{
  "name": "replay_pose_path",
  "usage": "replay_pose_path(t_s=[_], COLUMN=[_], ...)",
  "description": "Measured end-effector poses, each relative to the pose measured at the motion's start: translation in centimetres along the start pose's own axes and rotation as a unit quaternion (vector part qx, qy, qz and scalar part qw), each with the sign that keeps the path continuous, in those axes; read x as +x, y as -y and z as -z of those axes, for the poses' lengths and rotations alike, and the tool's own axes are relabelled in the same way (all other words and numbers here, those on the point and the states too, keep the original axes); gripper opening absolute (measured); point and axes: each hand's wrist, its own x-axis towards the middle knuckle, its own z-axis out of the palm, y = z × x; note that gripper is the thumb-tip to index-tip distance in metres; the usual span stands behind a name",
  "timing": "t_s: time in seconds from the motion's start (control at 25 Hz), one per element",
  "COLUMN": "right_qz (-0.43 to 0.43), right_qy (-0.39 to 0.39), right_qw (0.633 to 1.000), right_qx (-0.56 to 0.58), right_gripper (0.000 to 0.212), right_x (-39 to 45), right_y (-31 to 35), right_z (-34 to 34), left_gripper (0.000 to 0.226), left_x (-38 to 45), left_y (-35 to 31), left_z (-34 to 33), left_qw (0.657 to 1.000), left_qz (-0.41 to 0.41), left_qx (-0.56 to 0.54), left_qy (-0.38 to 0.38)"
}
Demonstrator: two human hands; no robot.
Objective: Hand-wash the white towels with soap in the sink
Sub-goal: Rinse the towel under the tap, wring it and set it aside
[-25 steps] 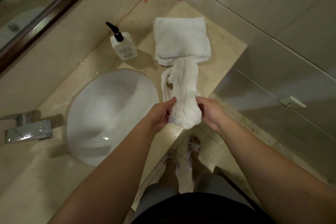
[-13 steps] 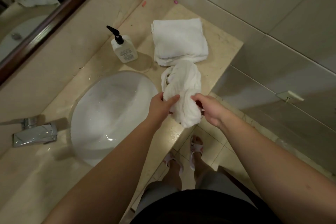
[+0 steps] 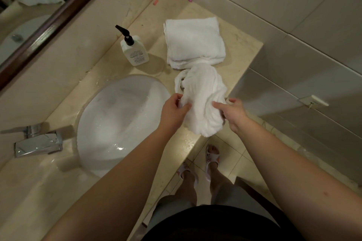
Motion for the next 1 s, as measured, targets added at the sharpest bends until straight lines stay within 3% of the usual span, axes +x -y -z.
replay_pose_path(t_s=[0.04,0.12,0.24,0.44,0.56,0.72,0.88,1.0], right_qz=[-0.049,-0.078,0.022,0.097,0.147,0.245,0.290,0.316], right_qy=[0.004,0.021,0.014,0.050,0.007,0.015,-0.014,-0.038], right_qw=[0.999,0.997,0.998,0.994,0.988,0.967,0.957,0.947], right_qx=[0.019,0.007,-0.055,-0.015,-0.042,-0.074,-0.010,-0.029], right_gripper=[0.075,0.060,0.027,0.021,0.024,0.015,0.011,0.019], right_x=[0.3,0.3,-0.3,-1.3,-2.3,-5.0,-8.1,-10.0], right_y=[-0.6,-1.7,-1.9,0.6,4.3,10.4,15.1,16.9], right_z=[0.6,1.4,1.8,2.8,4.1,6.2,8.1,9.2], left_gripper=[0.010,0.014,0.021,0.037,0.033,0.022,0.038,0.046], left_x=[0.0,-0.1,-0.2,0.7,1.2,2.1,2.6,2.3], left_y=[0.5,1.0,1.1,-1.5,-5.3,-11.2,-15.8,-18.3], left_z=[-0.2,-0.5,-1.1,-1.2,-0.3,1.8,3.7,4.3], left_qw=[1.000,0.999,0.996,0.974,0.965,0.970,0.963,0.982], left_qz=[0.005,0.031,0.085,0.135,0.104,0.055,0.031,-0.019], left_qx=[0.003,-0.001,-0.038,-0.182,-0.239,-0.232,-0.253,-0.169], left_qy=[-0.013,-0.022,-0.008,-0.003,-0.003,-0.041,-0.088,-0.085])
